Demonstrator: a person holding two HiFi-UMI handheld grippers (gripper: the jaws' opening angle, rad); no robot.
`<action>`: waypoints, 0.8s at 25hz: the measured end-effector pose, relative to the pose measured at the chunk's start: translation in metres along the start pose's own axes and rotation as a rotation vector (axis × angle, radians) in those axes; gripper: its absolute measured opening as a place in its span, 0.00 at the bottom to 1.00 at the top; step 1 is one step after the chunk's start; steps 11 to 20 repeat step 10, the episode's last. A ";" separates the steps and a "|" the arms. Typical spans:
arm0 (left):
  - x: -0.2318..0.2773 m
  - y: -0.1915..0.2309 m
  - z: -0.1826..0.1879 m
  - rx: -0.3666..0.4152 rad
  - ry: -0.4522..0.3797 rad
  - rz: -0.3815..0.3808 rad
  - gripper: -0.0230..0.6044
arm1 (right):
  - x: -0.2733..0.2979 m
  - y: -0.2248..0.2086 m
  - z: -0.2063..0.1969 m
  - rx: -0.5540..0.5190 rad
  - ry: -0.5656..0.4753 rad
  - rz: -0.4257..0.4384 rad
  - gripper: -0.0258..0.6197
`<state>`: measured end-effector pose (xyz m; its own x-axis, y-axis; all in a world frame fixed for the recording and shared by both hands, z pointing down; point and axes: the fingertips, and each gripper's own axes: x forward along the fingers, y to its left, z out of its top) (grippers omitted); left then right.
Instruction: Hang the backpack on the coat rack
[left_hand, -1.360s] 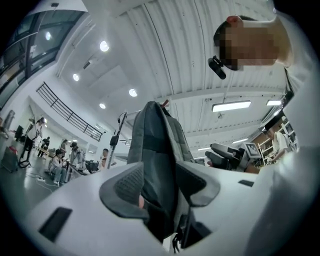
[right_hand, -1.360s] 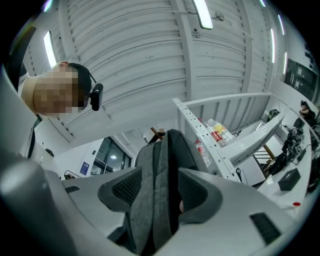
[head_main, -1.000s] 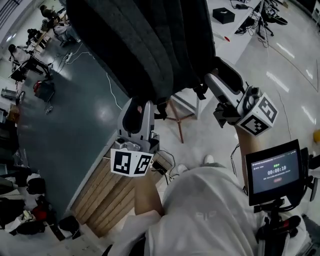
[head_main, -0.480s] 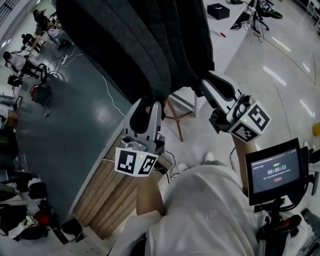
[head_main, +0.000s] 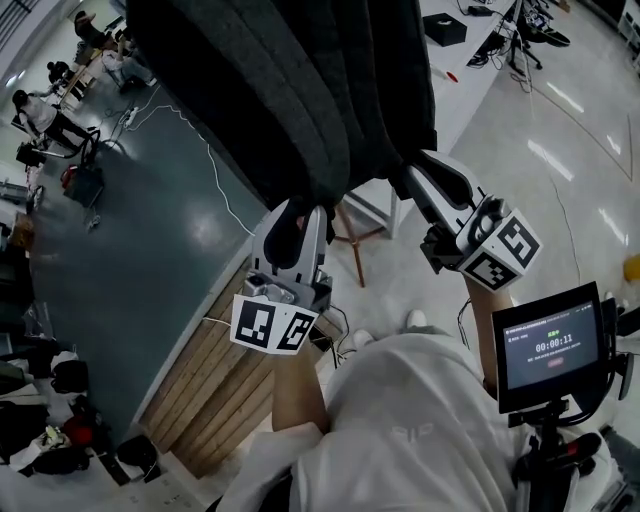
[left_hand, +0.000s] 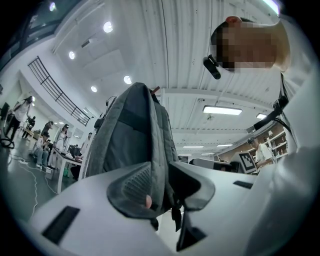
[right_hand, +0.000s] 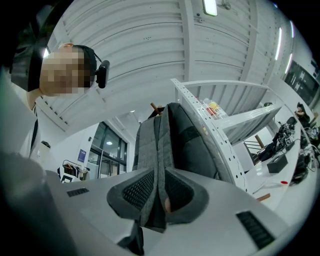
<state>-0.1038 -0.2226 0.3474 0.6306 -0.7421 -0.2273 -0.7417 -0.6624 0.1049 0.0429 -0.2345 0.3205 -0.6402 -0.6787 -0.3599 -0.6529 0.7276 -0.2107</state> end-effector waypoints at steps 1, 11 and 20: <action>-0.001 0.001 0.000 0.000 -0.002 0.003 0.22 | 0.000 -0.001 0.000 0.001 0.000 -0.002 0.17; -0.006 0.006 0.001 -0.006 -0.005 0.027 0.22 | -0.001 -0.003 -0.001 0.009 0.002 -0.017 0.17; -0.006 0.006 0.001 -0.006 -0.005 0.027 0.22 | -0.001 -0.003 -0.001 0.009 0.002 -0.017 0.17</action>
